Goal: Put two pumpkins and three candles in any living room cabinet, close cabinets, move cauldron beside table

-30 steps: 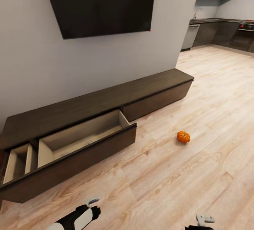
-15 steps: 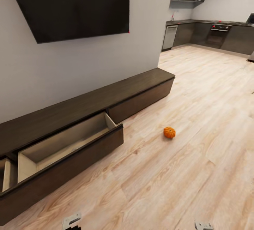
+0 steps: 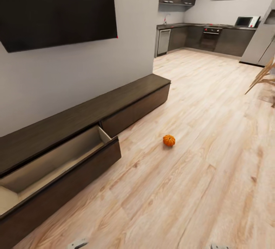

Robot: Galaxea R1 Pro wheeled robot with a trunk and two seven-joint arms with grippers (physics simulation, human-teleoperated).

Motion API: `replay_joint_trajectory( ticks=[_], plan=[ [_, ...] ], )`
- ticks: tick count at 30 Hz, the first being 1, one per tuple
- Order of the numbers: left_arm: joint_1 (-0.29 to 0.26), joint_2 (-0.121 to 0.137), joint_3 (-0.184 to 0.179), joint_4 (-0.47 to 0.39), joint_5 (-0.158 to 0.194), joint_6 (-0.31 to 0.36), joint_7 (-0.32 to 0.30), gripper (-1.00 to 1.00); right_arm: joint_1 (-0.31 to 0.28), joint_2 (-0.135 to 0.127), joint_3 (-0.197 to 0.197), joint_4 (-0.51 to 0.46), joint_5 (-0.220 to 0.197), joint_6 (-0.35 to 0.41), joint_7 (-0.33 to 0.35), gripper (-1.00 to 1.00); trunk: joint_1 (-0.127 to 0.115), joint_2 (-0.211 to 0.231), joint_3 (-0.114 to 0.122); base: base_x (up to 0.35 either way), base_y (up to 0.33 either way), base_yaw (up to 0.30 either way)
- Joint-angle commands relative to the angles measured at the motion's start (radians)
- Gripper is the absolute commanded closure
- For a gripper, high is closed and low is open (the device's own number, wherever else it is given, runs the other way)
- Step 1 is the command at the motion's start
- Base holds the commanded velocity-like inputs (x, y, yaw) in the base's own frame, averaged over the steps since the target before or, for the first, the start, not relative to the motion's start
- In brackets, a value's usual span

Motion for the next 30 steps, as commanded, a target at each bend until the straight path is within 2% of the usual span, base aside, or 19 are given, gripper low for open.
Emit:
replay_joint_trajectory(
  ticks=[1, 4, 6, 7, 8, 11, 16, 30],
  plan=[
    [0.005, 0.002, -0.001, 0.000, 0.000, -0.007, -0.028, -1.00, 0.003, 0.000, 0.000, 0.000, 0.000, -0.007, 0.000, -1.00, 0.000, 0.000, 0.001, 0.000, 0.000, -0.279],
    [0.013, 0.007, -0.002, 0.000, -0.015, -0.015, -0.083, -1.00, 0.009, 0.004, 0.000, 0.002, 0.000, -0.034, 0.000, -1.00, 0.000, 0.000, 0.004, 0.000, 0.000, -0.279],
    [0.017, 0.020, -0.001, 0.000, -0.079, -0.018, -0.121, -1.00, 0.012, 0.008, 0.000, 0.003, 0.000, -0.050, 0.000, -1.00, 0.000, 0.000, 0.006, 0.000, 0.000, -0.279],
    [0.018, 0.026, -0.001, 0.000, -0.126, -0.019, -0.147, -1.00, 0.014, 0.010, 0.000, 0.003, 0.000, -0.054, 0.000, -1.00, 0.000, 0.000, 0.007, 0.000, 0.000, -0.279],
    [0.018, 0.028, 0.000, 0.000, -0.151, -0.020, -0.168, -1.00, 0.016, 0.011, 0.000, 0.003, 0.000, -0.056, 0.000, -1.00, 0.000, 0.000, 0.007, 0.000, 0.000, -0.279],
    [0.019, 0.031, 0.000, 0.001, -0.186, -0.020, -0.240, -1.00, 0.019, 0.012, 0.000, 0.003, 0.000, -0.059, 0.000, -1.00, 0.000, 0.000, 0.010, 0.000, 0.000, -0.279],
    [0.021, 0.033, 0.001, 0.002, -0.197, -0.020, -0.283, -1.00, 0.021, 0.012, 0.000, 0.003, 0.000, -0.060, 0.000, -1.00, 0.000, 0.000, 0.015, 0.000, 0.000, -0.279],
    [0.022, 0.033, 0.001, 0.002, -0.199, -0.020, -0.289, -1.00, 0.022, 0.012, -0.001, 0.003, 0.000, -0.062, 0.000, -1.00, 0.000, 0.000, 0.029, 0.000, 0.000, -0.272]
  ],
)
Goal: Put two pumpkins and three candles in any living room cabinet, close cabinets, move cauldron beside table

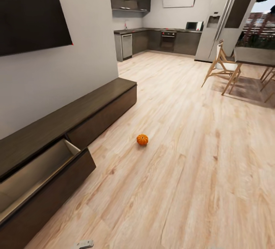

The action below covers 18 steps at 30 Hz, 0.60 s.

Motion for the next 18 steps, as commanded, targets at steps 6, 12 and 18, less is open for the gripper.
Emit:
replay_joint_trajectory(
  ticks=[6, 12, 18],
  plan=[
    [0.000, 0.000, 0.000, 0.000, 0.001, 0.000, 0.000, -1.00, 0.006, 0.000, 0.000, 0.000, 0.000, -0.014, 0.000, -1.00, 0.000, 0.000, 0.007, 0.000, 0.000, -0.241],
    [0.000, -0.001, 0.000, 0.000, 0.001, 0.000, 0.000, -1.00, 0.009, 0.000, 0.000, 0.000, 0.000, -0.021, 0.000, -1.00, 0.000, 0.000, 0.014, 0.000, 0.000, -0.239],
    [0.000, -0.001, 0.000, 0.000, -0.001, 0.000, 0.000, -1.00, 0.010, 0.000, 0.000, 0.000, 0.000, -0.022, 0.000, -1.00, 0.000, 0.000, 0.021, 0.000, 0.000, -0.239]
  ],
)
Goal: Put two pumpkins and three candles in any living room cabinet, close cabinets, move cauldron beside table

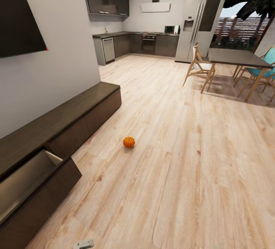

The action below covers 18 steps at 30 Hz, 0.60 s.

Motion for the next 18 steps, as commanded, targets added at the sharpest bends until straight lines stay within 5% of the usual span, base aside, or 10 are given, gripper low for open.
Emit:
replay_joint_trajectory(
  ticks=[1, 18],
  plan=[
    [0.000, 0.000, 0.000, 0.000, 0.000, 0.000, 0.000, -1.00, 0.000, 0.000, 0.000, 0.000, 0.000, 0.000, 0.000, -1.00, 0.000, 0.000, 0.001, 0.000, 0.000, -0.239],
    [0.001, 0.000, 0.000, 0.000, 0.000, -0.001, 0.000, -1.00, 0.000, 0.000, 0.000, 0.000, 0.000, 0.000, 0.000, -1.00, 0.000, 0.000, 0.022, 0.000, 0.000, -0.239]
  ],
)
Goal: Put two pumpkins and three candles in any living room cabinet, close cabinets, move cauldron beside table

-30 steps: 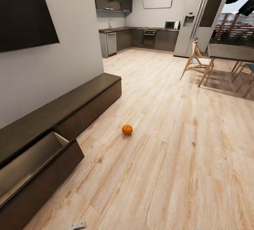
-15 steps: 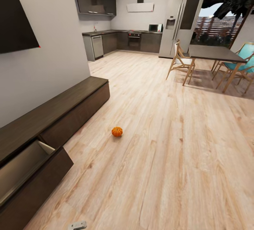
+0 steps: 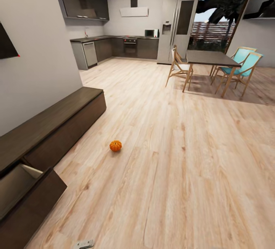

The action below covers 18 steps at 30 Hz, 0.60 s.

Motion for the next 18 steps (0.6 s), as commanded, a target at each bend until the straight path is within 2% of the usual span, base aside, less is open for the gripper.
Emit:
replay_joint_trajectory(
  ticks=[1, 18],
  plan=[
    [0.000, 0.000, 0.000, 0.000, 0.000, 0.000, 0.000, -1.00, 0.000, 0.000, 0.000, 0.000, 0.000, 0.000, 0.000, -1.00, 0.000, 0.000, 0.001, 0.000, 0.000, -0.239],
    [0.001, 0.000, 0.000, 0.002, 0.002, 0.000, 0.000, -1.00, 0.000, 0.000, 0.000, 0.000, 0.000, 0.000, 0.000, -1.00, 0.000, 0.000, 0.022, 0.000, 0.000, -0.238]
  ],
)
